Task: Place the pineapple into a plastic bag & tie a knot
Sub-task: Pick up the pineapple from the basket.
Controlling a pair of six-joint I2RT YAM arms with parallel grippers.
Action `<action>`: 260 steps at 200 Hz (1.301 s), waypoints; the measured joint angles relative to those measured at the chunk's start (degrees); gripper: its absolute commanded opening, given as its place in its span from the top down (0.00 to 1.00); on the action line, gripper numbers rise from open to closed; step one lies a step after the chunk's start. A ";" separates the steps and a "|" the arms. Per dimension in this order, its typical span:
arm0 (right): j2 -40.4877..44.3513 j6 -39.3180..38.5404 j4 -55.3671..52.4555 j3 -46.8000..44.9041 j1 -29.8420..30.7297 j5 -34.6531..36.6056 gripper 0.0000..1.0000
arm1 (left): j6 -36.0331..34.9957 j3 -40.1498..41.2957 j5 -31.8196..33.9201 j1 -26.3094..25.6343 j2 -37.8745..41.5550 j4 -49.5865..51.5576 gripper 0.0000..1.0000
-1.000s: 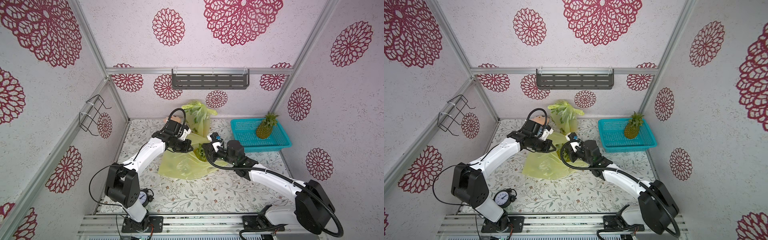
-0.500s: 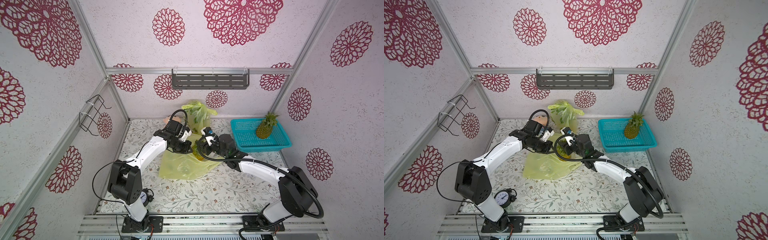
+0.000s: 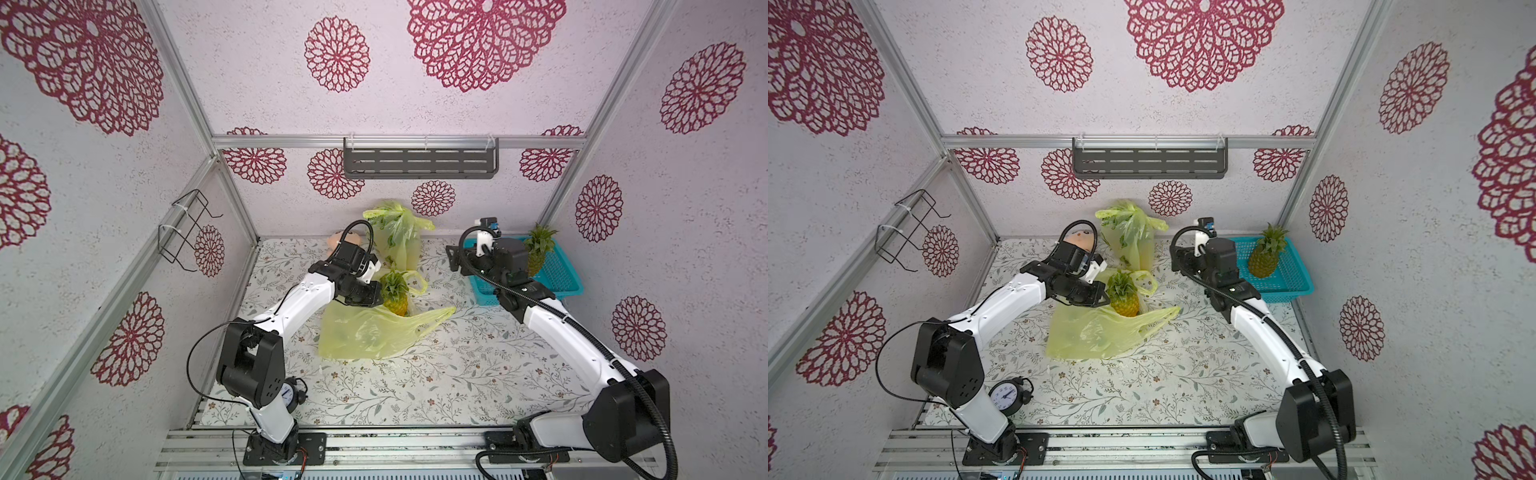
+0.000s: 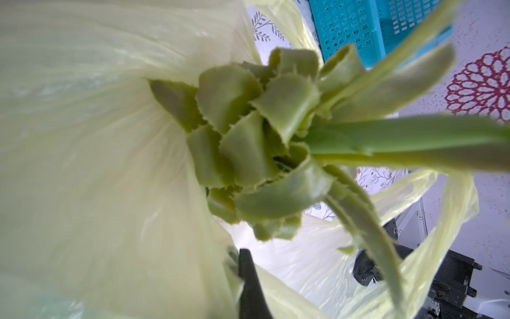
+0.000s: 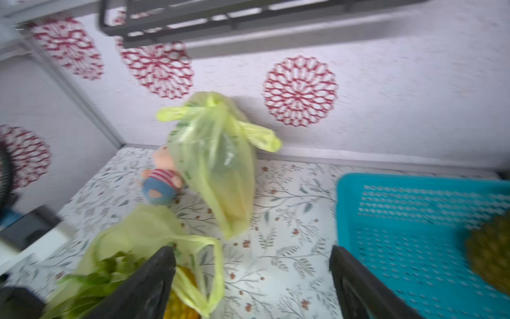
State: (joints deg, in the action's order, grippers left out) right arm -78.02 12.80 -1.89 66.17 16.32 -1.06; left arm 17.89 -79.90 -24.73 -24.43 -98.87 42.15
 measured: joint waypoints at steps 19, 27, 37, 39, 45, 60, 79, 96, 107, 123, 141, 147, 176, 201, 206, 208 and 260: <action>-2.34 0.98 -6.43 3.72 -6.34 -0.02 0.06 | 0.66 0.90 0.24 0.00 0.00 -0.87 1.00; -3.61 1.36 -8.46 5.33 -8.81 0.04 0.06 | 0.87 1.11 0.24 0.00 0.00 -1.14 1.00; -5.11 1.44 -10.51 7.17 -11.56 0.55 0.05 | 1.14 1.31 0.24 0.00 0.00 -1.44 1.00; -5.55 1.44 -10.93 7.56 -12.13 0.83 0.05 | 1.22 1.36 0.26 0.00 0.00 -1.55 1.00; -6.60 1.49 -12.02 8.76 -13.62 1.29 0.05 | 1.31 1.46 0.24 0.00 0.00 -1.90 1.00; -9.55 1.46 -14.25 11.98 -17.25 2.12 0.05 | 1.64 2.05 0.20 0.00 0.00 -2.89 1.00; -14.08 1.44 -15.96 16.85 -20.90 2.80 0.05 | 1.88 2.84 0.15 0.00 0.00 -3.67 1.00; -19.26 1.42 -17.49 22.49 -23.47 4.02 0.05 | 1.99 3.23 -0.02 0.00 0.00 -4.02 1.00; -22.56 1.33 -18.10 25.90 -24.65 5.16 0.05 | 2.05 3.26 -0.07 0.00 0.00 -4.22 1.00; -26.71 1.18 -18.99 30.12 -25.94 7.23 0.04 | 2.08 3.26 -0.17 0.00 0.00 -4.66 1.00; -31.12 0.76 -19.41 34.80 -27.12 9.22 0.04 | 2.08 3.26 -0.28 0.00 0.00 -5.05 1.00; -32.70 0.76 -19.56 36.52 -27.54 9.75 0.04 | 2.10 3.26 -0.31 0.00 0.00 -5.09 1.00; -40.13 0.04 -20.63 45.55 -29.07 9.22 0.05 | 2.29 3.26 -0.42 0.00 0.00 -5.29 1.00; -45.92 -1.20 -22.18 52.52 -29.66 7.06 0.06 | 2.34 3.26 -0.46 0.00 0.00 -5.40 1.00; -46.56 -1.31 -22.25 53.13 -29.70 6.75 0.06 | 2.34 3.26 -0.46 0.00 0.00 -5.40 1.00; -46.84 -1.33 -22.27 53.29 -29.75 6.73 0.06 | 2.34 3.26 -0.46 0.00 0.00 -5.40 1.00; -49.33 -3.50 -22.18 54.21 -29.68 3.56 0.39 | 2.51 3.26 -0.46 0.00 0.02 -5.38 1.00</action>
State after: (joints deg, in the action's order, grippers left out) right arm -127.35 9.30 -24.08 120.38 -13.37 2.50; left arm 20.40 -76.64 -25.19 -24.43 -98.85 36.77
